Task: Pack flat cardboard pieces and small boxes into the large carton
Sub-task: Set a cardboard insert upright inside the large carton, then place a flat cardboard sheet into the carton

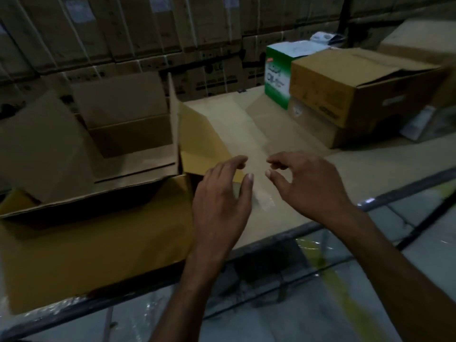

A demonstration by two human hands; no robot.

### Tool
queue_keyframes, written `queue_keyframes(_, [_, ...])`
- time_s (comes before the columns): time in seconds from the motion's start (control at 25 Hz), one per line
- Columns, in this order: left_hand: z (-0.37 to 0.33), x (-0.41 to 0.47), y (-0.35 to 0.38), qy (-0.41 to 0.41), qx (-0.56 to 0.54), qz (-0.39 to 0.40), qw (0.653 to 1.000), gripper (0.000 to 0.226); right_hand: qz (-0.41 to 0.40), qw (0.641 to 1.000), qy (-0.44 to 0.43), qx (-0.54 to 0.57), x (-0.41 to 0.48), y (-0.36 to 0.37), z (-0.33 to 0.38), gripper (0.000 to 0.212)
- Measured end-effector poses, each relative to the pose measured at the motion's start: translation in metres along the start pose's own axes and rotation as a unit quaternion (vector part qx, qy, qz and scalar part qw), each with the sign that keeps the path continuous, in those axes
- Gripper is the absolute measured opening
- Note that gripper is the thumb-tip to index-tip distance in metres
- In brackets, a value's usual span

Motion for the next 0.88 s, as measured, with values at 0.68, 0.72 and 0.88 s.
queue_keyframes(0.68, [-0.116, 0.15, 0.273, -0.018, -0.179, 0.132, 0.975, 0.036, -0.019, 0.992, 0.087, -0.087, 0.071, -0.047, -0.297, 0.029])
queue_keyframes(0.72, [-0.123, 0.162, 0.286, -0.021, -0.189, 0.136, 0.972, 0.037, -0.029, 0.992, 0.082, -0.091, 0.083, -0.052, -0.311, 0.029])
queue_keyframes(0.88, [-0.145, 0.21, 0.344, -0.084, -0.257, 0.168, 0.948, 0.037, -0.103, 0.989, 0.067, -0.087, 0.131, -0.066, -0.371, 0.024])
Point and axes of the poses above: each hand's wrist, its own x-axis towards the middle knuckle, its own y-axis out of the palm, z = x × y, the point moved 5 cm from there along x, towards the middle knuckle, and after that the axes turned 7 degrees about -y, right-handed, at the moved point
